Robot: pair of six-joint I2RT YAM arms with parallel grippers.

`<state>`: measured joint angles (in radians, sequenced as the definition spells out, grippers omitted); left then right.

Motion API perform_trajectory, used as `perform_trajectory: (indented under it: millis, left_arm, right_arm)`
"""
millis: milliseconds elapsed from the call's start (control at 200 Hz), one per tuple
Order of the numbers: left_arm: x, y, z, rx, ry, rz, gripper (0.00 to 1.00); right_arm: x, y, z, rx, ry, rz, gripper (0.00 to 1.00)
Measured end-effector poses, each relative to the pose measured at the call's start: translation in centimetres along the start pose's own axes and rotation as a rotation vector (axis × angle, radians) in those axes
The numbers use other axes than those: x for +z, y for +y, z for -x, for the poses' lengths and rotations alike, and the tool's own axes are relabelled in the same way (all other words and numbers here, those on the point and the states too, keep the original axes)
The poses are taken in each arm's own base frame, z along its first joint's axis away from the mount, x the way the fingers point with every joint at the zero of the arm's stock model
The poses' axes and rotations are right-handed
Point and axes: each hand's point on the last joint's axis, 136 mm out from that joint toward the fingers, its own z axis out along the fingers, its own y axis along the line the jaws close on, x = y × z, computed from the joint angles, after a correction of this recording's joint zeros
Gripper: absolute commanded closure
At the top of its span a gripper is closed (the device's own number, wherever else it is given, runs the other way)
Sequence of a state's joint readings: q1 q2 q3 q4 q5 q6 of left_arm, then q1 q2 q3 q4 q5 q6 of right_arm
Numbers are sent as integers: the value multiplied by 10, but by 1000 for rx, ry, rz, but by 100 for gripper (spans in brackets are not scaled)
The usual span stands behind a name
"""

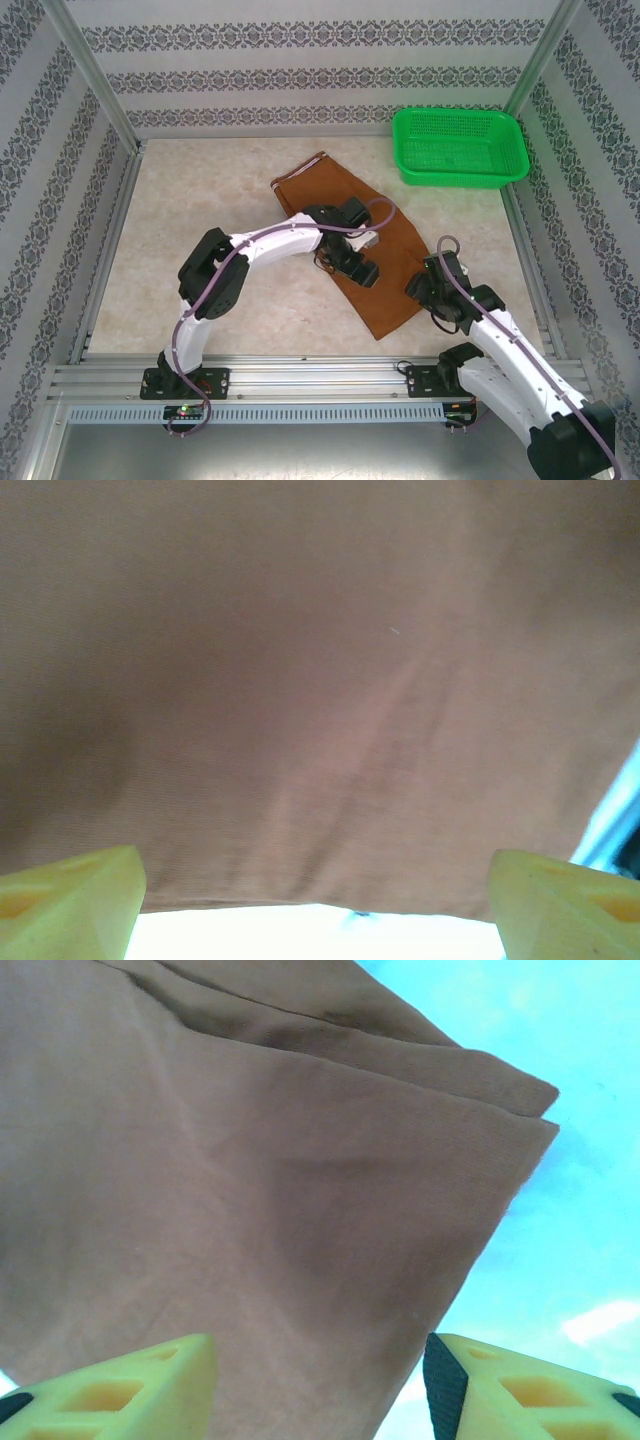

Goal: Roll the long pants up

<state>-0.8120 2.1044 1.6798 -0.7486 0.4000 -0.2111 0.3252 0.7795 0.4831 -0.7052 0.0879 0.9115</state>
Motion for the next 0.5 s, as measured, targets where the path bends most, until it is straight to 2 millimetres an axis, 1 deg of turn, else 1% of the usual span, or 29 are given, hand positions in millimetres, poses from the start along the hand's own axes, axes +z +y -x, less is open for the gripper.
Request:
perform_trajectory:
  millis: [65,145,175,225,280,385,500]
  left_arm:
    - [6,16,6,2,-4,37,13]
    - [19,44,4,-34,23,62,15]
    - [22,50,4,-46,27,51,15]
    - [17,54,8,-54,16,35,14]
    - [14,63,12,-56,2,43,14]
    - [9,75,14,-48,-8,52,13]
    - [8,79,14,-18,-9,53,13]
  right_arm:
    - [6,-4,0,13,14,-25,41]
    - [12,-5,0,21,30,-43,41]
    - [13,-5,-1,19,35,-48,41]
    - [16,-6,-1,20,46,-54,40]
    - [18,-6,-2,13,53,-60,40]
    - [26,-8,-3,9,76,-82,40]
    - [37,-8,-4,7,96,-104,39]
